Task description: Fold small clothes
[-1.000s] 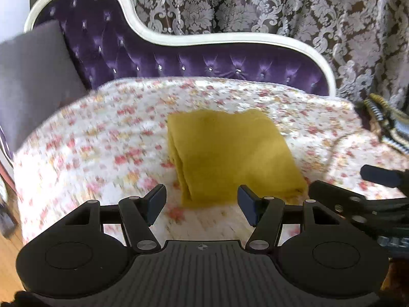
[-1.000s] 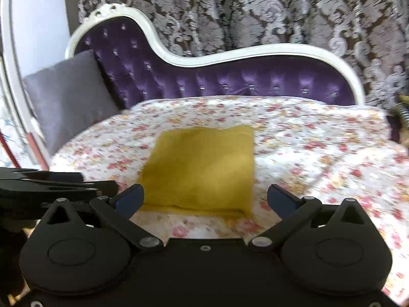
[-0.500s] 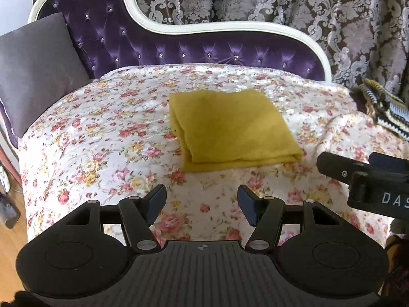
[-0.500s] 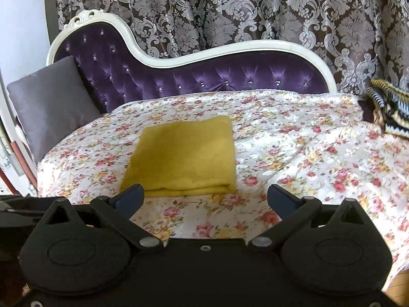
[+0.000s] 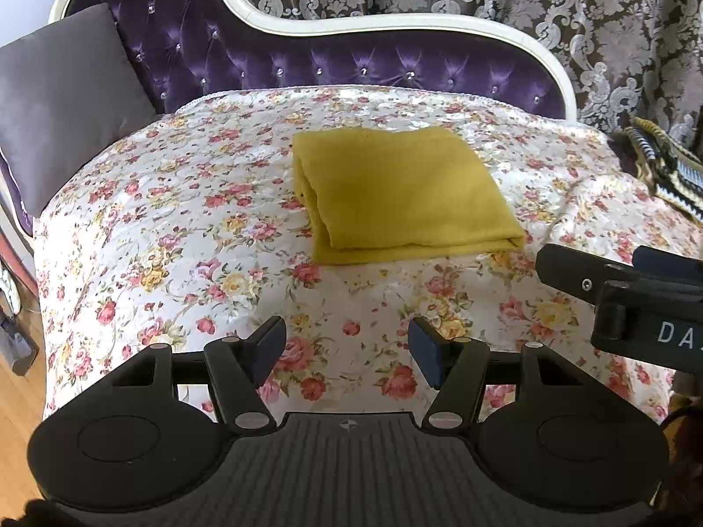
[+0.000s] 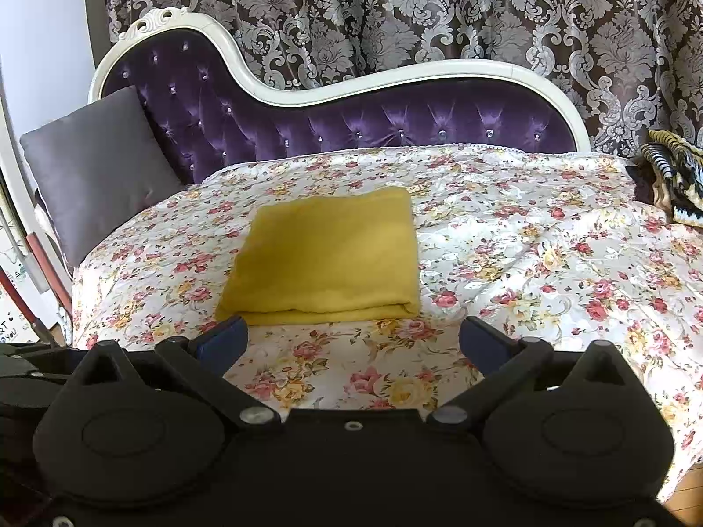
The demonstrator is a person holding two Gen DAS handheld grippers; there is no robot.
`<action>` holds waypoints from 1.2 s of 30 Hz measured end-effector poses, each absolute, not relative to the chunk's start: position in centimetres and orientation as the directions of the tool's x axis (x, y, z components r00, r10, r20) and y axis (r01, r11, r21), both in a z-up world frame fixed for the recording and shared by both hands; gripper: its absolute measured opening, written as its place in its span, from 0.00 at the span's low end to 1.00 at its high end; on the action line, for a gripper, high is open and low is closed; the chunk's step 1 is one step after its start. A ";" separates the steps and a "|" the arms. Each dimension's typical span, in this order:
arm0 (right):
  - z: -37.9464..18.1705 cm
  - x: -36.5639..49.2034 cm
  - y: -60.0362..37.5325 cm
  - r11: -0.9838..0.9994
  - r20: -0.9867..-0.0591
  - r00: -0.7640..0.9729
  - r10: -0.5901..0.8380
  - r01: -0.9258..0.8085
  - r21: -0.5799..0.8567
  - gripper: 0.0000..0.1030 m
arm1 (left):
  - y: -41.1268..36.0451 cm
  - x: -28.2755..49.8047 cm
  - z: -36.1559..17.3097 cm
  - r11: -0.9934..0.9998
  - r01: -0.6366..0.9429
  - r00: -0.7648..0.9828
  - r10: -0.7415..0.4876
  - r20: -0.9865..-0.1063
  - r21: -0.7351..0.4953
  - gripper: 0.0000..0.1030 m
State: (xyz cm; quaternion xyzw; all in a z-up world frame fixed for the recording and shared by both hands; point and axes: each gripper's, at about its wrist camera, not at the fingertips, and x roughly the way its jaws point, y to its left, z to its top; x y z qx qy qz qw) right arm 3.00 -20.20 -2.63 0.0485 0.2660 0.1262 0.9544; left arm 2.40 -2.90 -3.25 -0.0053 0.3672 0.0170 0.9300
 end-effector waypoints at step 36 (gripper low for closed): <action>-2.2 3.8 -19.0 0.955 -0.500 0.813 0.297 -0.245 0.169 0.99 | -2.5 3.1 -3.3 0.999 -0.044 0.713 0.026 -0.701 -0.007 0.58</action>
